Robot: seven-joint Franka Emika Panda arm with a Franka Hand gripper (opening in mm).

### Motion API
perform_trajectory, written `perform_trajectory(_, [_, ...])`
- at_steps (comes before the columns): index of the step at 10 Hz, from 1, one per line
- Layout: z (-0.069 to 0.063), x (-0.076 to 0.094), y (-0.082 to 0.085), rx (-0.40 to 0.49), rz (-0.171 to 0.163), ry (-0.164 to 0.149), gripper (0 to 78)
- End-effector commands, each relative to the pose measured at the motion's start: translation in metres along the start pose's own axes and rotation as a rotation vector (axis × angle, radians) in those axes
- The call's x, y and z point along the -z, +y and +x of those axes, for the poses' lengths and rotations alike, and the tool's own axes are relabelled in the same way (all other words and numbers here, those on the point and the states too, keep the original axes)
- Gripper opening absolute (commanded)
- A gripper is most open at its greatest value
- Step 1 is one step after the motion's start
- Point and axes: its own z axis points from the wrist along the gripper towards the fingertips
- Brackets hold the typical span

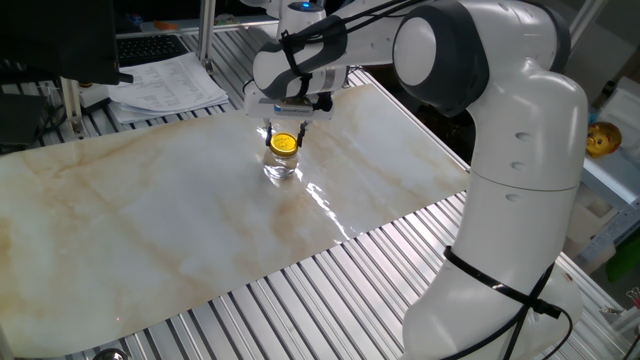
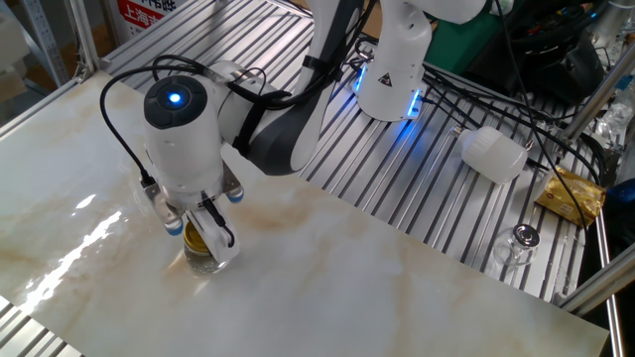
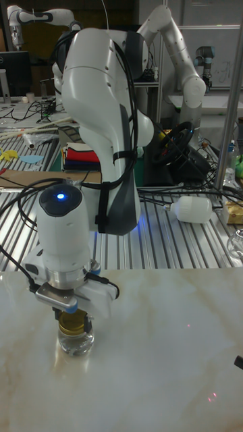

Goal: Screw the lid onto the jar

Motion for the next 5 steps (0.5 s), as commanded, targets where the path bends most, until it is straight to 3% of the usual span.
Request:
perform_trajectory(1, [-0.0011, 0.0017, -0.0002, -0.006, -0.001, -0.005, 1.1])
perform_trajectory(2, [-0.0011, 0.0018, -0.0001, -0.008, -0.003, -0.008, 77.4])
perform_trajectory(5, [-0.0011, 0.0018, -0.0001, -0.008, -0.003, -0.008, 77.4])
